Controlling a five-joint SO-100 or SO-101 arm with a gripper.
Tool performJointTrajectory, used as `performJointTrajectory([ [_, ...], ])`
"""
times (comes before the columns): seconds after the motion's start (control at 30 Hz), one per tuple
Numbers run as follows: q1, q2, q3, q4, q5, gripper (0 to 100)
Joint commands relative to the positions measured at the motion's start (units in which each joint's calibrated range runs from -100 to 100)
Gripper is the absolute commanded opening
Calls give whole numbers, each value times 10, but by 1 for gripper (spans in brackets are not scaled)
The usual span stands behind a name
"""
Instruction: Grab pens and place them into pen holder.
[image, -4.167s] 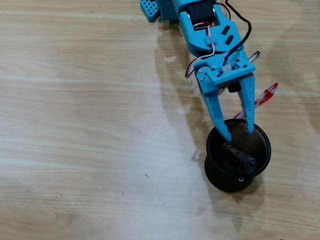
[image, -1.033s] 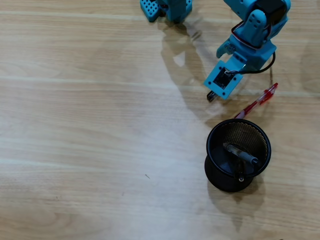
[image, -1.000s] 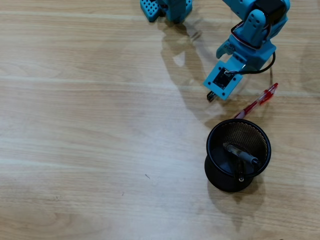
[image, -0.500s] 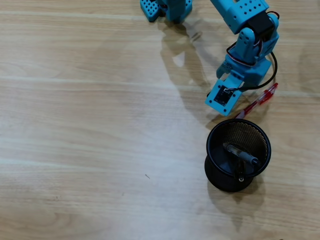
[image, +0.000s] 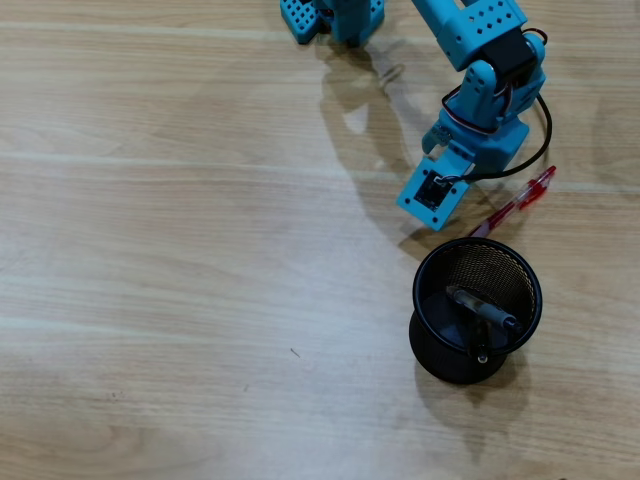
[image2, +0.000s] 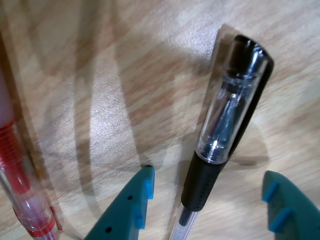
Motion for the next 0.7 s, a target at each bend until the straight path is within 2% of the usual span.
performJointTrajectory([
  [0.0, 10, -10, 4, -22, -3, 20],
  [0.57, 15, -10, 4, -25, -3, 2],
  [0.67, 17, -11, 4, -23, 2, 2],
])
